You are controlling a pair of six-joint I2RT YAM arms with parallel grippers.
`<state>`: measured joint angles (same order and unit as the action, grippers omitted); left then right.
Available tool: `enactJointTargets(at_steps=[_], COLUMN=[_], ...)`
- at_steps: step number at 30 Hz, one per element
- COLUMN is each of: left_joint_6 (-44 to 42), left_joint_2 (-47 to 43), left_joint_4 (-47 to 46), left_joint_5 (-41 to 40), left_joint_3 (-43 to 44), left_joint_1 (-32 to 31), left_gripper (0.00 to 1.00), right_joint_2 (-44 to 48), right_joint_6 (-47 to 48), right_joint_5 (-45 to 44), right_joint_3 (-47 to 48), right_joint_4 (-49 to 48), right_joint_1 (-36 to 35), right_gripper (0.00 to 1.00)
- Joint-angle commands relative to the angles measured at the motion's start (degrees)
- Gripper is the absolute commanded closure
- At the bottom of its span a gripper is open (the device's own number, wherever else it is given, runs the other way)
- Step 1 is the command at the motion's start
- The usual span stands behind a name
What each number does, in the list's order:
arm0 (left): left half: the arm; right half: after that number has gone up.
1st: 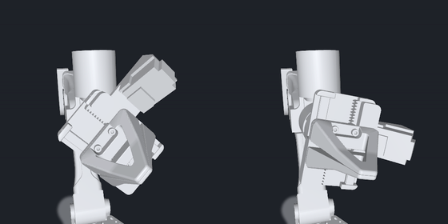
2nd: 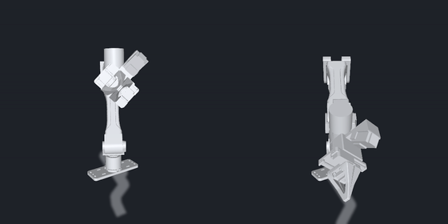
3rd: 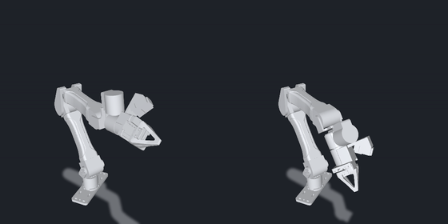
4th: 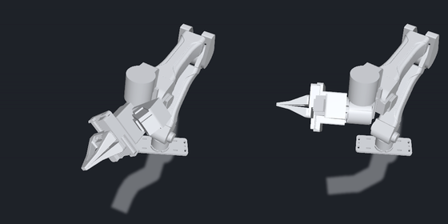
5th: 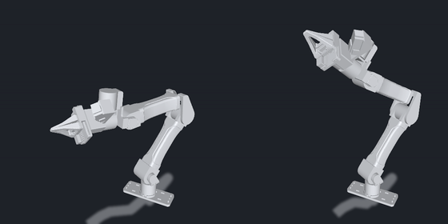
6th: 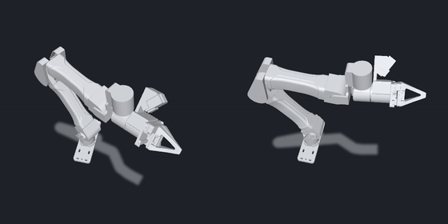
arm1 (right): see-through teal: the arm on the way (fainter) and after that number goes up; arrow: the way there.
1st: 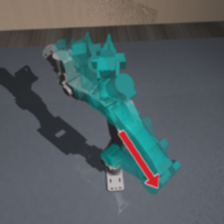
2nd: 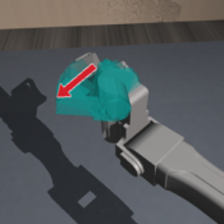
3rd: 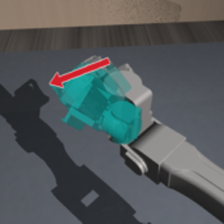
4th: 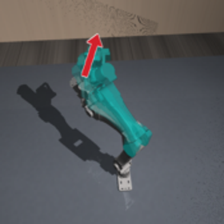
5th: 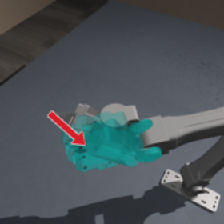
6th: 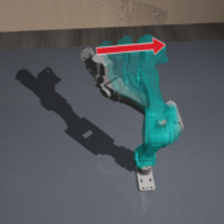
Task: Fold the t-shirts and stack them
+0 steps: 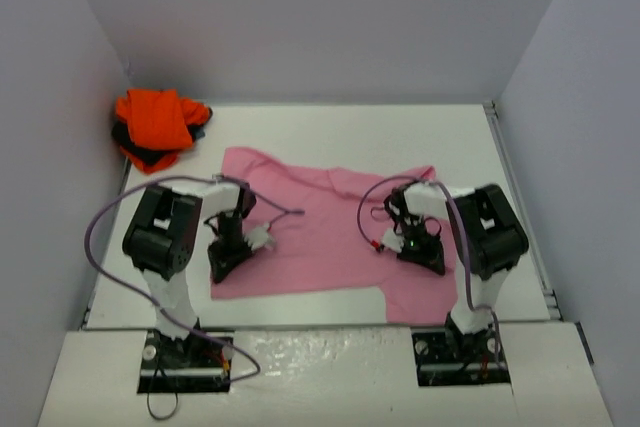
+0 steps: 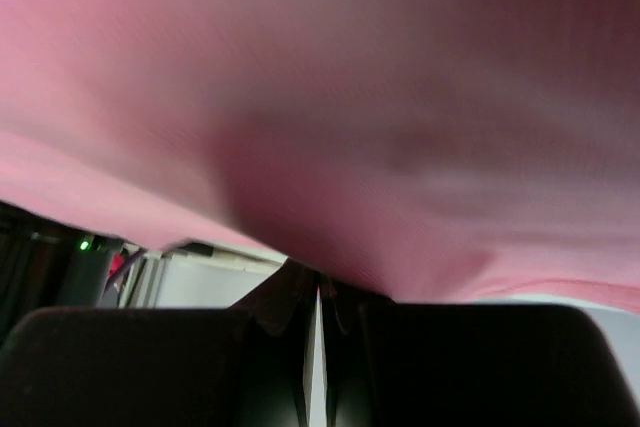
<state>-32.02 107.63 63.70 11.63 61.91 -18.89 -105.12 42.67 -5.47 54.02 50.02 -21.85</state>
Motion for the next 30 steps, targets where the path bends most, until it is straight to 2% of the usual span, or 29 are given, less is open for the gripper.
enactJointTargets(at_steps=[1,3,6,8,10,13,14,16,17,22,30], left_joint_6=[-3.65,-4.28,-2.79,-1.61,0.59,3.31,4.01,4.97,5.42,9.03,12.31], left_joint_2=[-7.19,-11.23,-14.81,-16.23,-17.15,-18.34,-18.35,-16.41,-14.97,-2.91,4.33], left_joint_4=[0.35,0.55,-0.48,-1.19,-1.97,-5.49,-5.66,-9.1,-10.38,-13.49,-17.17], left_joint_5=[-3.23,-2.8,-3.57,-3.57,-3.47,-4.68,-4.76,-6.58,-7.42,-10.37,-11.11], left_joint_3=[-4.74,-4.26,-1.42,3.4,7.88,13.97,14.73,16.97,17.78,23.67,28.08], left_joint_1=[2.24,2.45,2.45,2.45,2.45,2.46,2.54,2.45,2.45,2.54,2.54], left_gripper=[1.0,1.0,1.0,1.0,1.0,1.0,0.97,0.93,0.93,1.0,1.0], right_joint_2=[10.29,13.29,15.41,16.08,15.91,15.56,15.45,12.59,11.23,2.47,2.08], right_joint_6=[0.61,-0.47,-1.41,-2.71,-4.08,-4.96,-5.07,-5.69,-6.12,-8.62,-6.97], right_joint_5=[0.55,-0.19,-1.55,-3.86,-4.52,-4.2,-4.15,-3.03,-2.51,-2.23,-4.95], right_joint_3=[-0.38,1.07,6.05,9.02,13.75,17.02,17.54,18.16,18.51,22.18,24.53], right_joint_4=[7.55,5.99,1.88,-0.82,-2.13,-4.9,-6.05,-10.16,-11.3,-17.03,-23.14], right_joint_1=[-3.41,-4.69,-4.69,-5.17,-5.34,-5.49,-5.57,-5.58,-5.66,-7.51,-16.02], right_gripper=[1.0,0.99,0.92,0.98,0.99,0.93,0.92,0.85,0.72,0.68,0.66])
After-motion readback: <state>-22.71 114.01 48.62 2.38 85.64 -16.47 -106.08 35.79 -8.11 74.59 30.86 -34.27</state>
